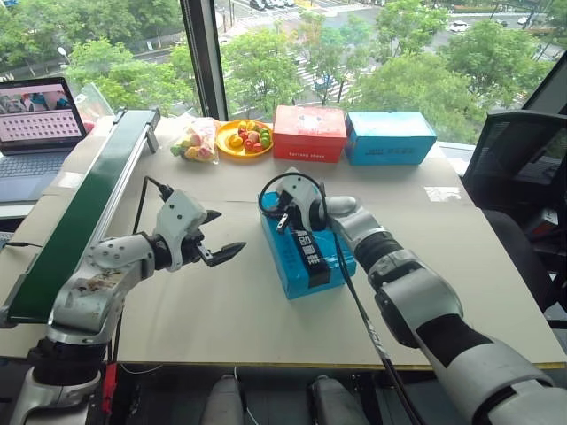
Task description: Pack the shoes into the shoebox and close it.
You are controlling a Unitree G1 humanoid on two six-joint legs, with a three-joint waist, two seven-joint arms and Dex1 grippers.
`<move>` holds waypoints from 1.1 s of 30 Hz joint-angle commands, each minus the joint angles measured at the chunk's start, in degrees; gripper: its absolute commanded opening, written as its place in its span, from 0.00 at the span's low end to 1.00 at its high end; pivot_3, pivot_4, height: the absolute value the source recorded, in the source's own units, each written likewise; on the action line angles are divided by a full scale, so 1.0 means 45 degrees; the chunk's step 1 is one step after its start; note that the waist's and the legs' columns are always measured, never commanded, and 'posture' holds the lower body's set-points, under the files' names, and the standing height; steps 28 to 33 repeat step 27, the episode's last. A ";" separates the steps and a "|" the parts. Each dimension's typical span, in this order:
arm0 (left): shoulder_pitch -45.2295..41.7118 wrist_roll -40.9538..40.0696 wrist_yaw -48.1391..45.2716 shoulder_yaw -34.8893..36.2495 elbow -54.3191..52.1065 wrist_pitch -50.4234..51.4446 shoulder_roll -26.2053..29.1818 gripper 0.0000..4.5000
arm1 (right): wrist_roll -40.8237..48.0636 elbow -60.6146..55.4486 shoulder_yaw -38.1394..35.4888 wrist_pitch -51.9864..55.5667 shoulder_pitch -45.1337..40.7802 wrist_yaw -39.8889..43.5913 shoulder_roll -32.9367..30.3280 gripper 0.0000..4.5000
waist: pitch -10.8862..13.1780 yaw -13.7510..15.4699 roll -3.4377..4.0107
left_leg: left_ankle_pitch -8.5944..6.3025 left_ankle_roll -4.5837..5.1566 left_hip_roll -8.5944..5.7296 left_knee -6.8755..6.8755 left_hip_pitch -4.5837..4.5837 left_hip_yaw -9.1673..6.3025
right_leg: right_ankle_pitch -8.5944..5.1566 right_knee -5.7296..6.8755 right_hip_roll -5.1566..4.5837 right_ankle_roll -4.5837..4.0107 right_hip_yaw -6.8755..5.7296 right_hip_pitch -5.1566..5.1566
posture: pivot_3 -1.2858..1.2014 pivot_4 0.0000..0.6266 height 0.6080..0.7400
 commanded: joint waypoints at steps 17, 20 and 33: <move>0.0864 0.1292 0.1010 -0.0332 0.2324 -0.5086 -0.2317 1.00 | 0.2518 -1.4325 -0.6377 0.5419 0.9455 -0.0722 -0.7029 1.00 | 0.0000 0.0201 0.0000 | -0.0006 -0.0001 -0.0012 0.0017 -0.0111 -0.0002 | -0.0001 -0.0012 -0.0003 0.0002 0.0016 -0.0103 | 0.52 0.24 1.00; 0.1244 0.1587 0.1515 -0.0320 0.2778 -0.5604 -0.2751 1.00 | 0.2461 -1.4918 -0.6312 0.5445 1.1297 -0.0905 -0.6659 1.00 | -0.0005 0.0201 0.0003 | -0.0005 0.0000 -0.0012 -0.0002 -0.0076 -0.0001 | -0.0002 -0.0006 0.0002 0.0003 0.0028 -0.0086 | 0.52 0.24 1.00; 0.2089 0.2936 0.2901 -0.0523 0.4381 -0.7205 -0.3597 1.00 | 0.1389 -1.4112 -0.5633 0.2608 1.3327 -0.3112 -0.4057 1.00 | -0.0015 0.0129 0.0014 | -0.0005 -0.0003 -0.0015 0.0006 -0.0012 0.0002 | -0.0055 -0.0016 -0.0002 0.0091 0.0037 -0.0020 | 0.52 0.24 1.00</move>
